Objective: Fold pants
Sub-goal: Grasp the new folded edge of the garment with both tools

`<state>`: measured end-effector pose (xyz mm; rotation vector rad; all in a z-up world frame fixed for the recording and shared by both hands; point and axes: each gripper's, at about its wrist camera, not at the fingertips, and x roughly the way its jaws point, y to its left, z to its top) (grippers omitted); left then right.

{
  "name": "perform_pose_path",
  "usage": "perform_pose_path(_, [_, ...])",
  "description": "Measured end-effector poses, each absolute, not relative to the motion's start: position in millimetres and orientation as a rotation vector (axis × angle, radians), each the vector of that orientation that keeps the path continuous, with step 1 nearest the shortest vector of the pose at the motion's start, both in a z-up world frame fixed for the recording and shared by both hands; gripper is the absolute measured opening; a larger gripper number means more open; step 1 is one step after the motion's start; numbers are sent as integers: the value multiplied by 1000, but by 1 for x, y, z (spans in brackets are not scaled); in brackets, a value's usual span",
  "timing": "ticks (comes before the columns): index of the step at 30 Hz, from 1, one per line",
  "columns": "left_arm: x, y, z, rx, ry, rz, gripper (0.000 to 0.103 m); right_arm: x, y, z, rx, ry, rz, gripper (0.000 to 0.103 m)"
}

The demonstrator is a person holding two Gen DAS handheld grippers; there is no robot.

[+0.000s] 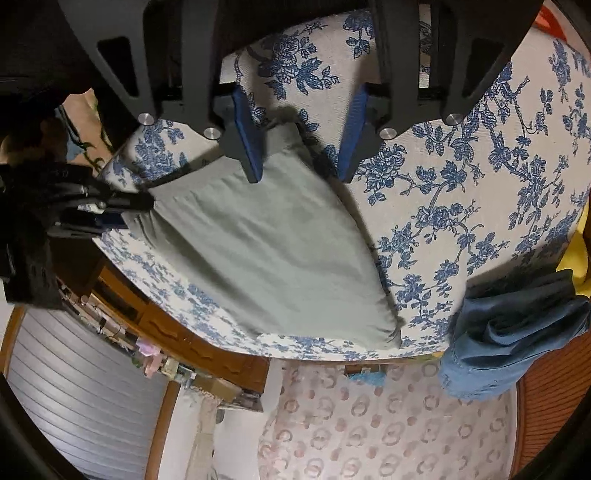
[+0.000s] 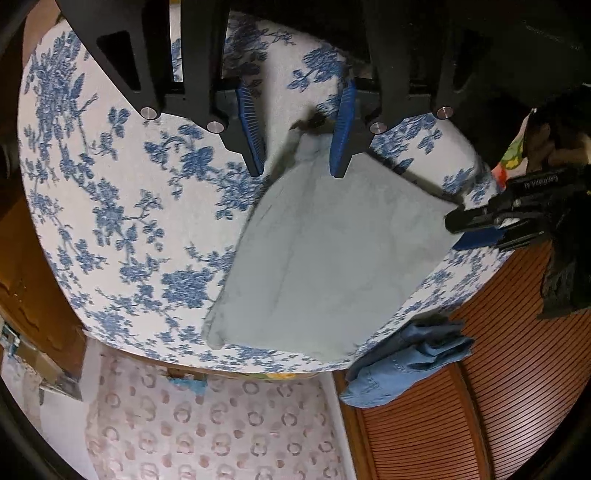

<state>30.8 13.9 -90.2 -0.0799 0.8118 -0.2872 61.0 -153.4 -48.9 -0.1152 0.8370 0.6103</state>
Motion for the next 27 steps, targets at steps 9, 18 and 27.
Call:
perform_pose_path(9, [32, 8, -93, -79, 838, -299, 29, 58, -149, -51, -118, 827, 638, 38])
perform_pose_path(18, [32, 8, -94, -112, 858, -343, 29, 63, -154, -54, -54, 823, 636, 25])
perform_pose_path(27, [31, 9, -94, -138, 843, -342, 13, 63, -152, -55, -51, 827, 653, 16])
